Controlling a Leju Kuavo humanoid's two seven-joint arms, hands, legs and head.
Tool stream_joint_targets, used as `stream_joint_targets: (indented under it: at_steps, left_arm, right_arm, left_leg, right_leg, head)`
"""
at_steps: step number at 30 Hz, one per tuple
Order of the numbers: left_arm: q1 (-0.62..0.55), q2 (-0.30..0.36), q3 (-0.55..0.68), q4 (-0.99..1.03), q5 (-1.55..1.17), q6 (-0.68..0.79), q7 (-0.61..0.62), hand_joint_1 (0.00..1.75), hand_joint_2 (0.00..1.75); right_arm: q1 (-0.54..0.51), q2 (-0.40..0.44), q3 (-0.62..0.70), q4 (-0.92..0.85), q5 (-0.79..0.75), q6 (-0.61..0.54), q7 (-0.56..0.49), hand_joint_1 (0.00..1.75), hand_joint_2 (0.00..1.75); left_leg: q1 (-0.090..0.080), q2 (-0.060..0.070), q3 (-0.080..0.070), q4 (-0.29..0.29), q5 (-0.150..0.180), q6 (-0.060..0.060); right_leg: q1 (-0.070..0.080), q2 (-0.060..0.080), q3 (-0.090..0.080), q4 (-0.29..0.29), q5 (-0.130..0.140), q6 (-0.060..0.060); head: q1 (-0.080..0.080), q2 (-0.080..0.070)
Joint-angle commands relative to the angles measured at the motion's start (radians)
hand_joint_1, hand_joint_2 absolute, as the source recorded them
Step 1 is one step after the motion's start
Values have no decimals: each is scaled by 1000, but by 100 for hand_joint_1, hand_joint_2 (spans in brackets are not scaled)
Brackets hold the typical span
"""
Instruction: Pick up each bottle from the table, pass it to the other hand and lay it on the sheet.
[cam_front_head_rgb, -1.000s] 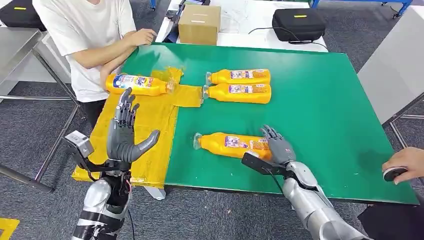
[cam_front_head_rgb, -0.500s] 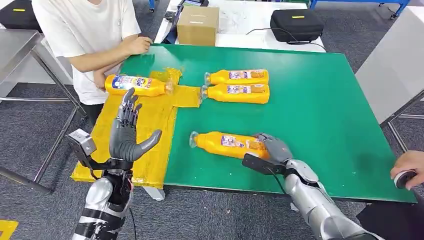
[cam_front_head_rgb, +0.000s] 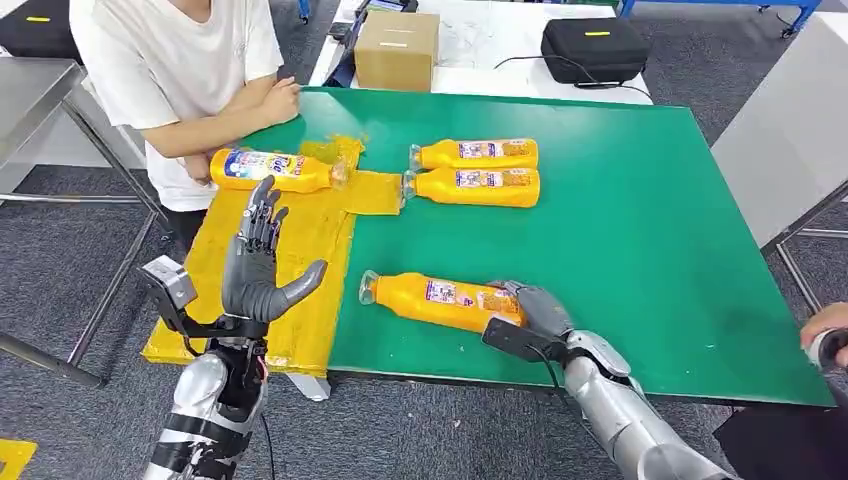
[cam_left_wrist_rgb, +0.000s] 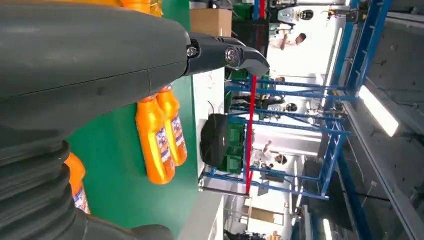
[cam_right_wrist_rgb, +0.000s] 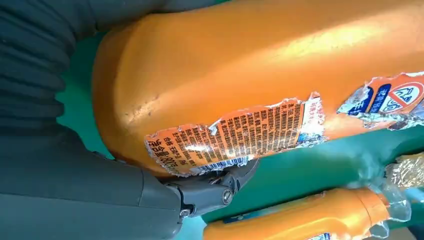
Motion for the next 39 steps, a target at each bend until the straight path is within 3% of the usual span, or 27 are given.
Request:
stream_joint_targets:
  at_steps: [1, 3, 5, 7, 9, 10, 15, 20, 22, 26, 28, 30, 34, 39]
  left_arm:
    - [16, 7, 8, -11, -18, 77, -37, 0, 175]
    - [58, -24, 46, -74, -25, 171, -91, 0, 175]
    - [68, -21, 46, -93, -24, 174, -90, 0, 175]
    - [88, -43, 88, -117, 27, 209, -98, 0, 175]
    - [137, -30, 112, -115, 258, 66, 29, 0, 175]
    - [162, -23, 114, -100, 287, 21, 31, 0, 175]
    - [169, -26, 110, -83, 312, -16, 47, 0, 175]
    - [256, -18, 14, -40, 251, -126, 65, 0, 175]
    - [273, 35, -70, -35, 137, -187, 31, 0, 175]
    - [282, 40, -81, -21, 64, -185, 16, 0, 175]
    - [282, 52, -106, -25, 29, -213, 7, 0, 175]
    - [279, 47, -107, -20, 25, -215, 5, 0, 175]
    - [237, 45, -154, 10, -87, -211, -16, 0, 175]
    - [164, 5, -130, 77, -37, -251, 2, 0, 175]
  right_arm:
    - [168, 34, -70, -141, -168, -25, -79, 175, 175]
    - [257, 68, -140, -296, -257, -32, -100, 175, 175]
    - [276, 70, -135, -335, -256, -28, -79, 175, 175]
    - [331, 104, -186, -442, -354, 10, -101, 175, 175]
    - [427, 141, -212, -610, -447, 51, -138, 175, 175]
    - [461, 146, -208, -669, -467, 65, -129, 175, 175]
    - [463, 147, -216, -677, -502, 84, -133, 175, 175]
    - [516, 193, -230, -807, -569, 106, -147, 175, 175]
    - [505, 209, -234, -823, -591, 107, -148, 175, 175]
    - [467, 217, -220, -816, -606, 128, -121, 175, 175]
    - [421, 194, -151, -749, -559, 177, -82, 175, 175]
    - [407, 200, -142, -721, -556, 175, -83, 175, 175]
    - [328, 198, -1, -611, -463, 197, -95, 175, 175]
    - [210, 241, 164, -473, -380, 180, -73, 175, 175]
  left_leg:
    - [2, -4, 5, -2, -1, -2]
    - [1, -2, 2, -1, -1, -1]
    - [1, -2, 2, -1, -2, -1]
    - [2, -2, 2, -1, -3, -2]
    - [2, -3, 0, 0, -4, -3]
    - [2, -4, -2, -1, -3, -3]
    - [2, -5, -4, -1, -4, -3]
    - [1, -5, -3, -1, -4, -3]
    - [1, -5, -2, -1, -5, -3]
    - [1, -5, -3, -1, -5, -3]
    - [1, -4, -3, -1, -5, -3]
    - [2, -3, -5, -1, -4, -3]
    - [2, -3, -6, -2, -3, -3]
    - [2, -2, -5, -2, -3, -3]
  right_leg:
    - [2, -3, 7, -2, -2, -2]
    - [1, -1, 3, -1, -1, -1]
    - [2, -1, 3, -1, -2, -2]
    - [2, 0, 3, 0, -3, -2]
    - [2, -1, 1, 1, -4, -2]
    - [2, -1, 0, 0, -3, -2]
    - [1, -1, -2, 1, -5, 0]
    - [0, 0, -2, 0, -6, 0]
    - [0, 0, -1, 1, -7, 0]
    - [0, 0, -2, 1, -7, -1]
    - [1, 1, -2, 0, -6, -1]
    - [1, 2, -4, 0, -5, 0]
    - [1, 2, -4, -1, -4, 0]
    - [2, 3, -4, 0, -4, 0]
  head:
    - [0, 0]
    - [0, 0]
    - [0, 0]
    - [0, 0]
    - [0, 0]
    - [-1, 0]
    - [-1, 0]
    - [0, 0]
    - [0, 0]
    - [0, 0]
    - [0, 0]
    - [0, 0]
    - [0, 0]
    - [0, 0]
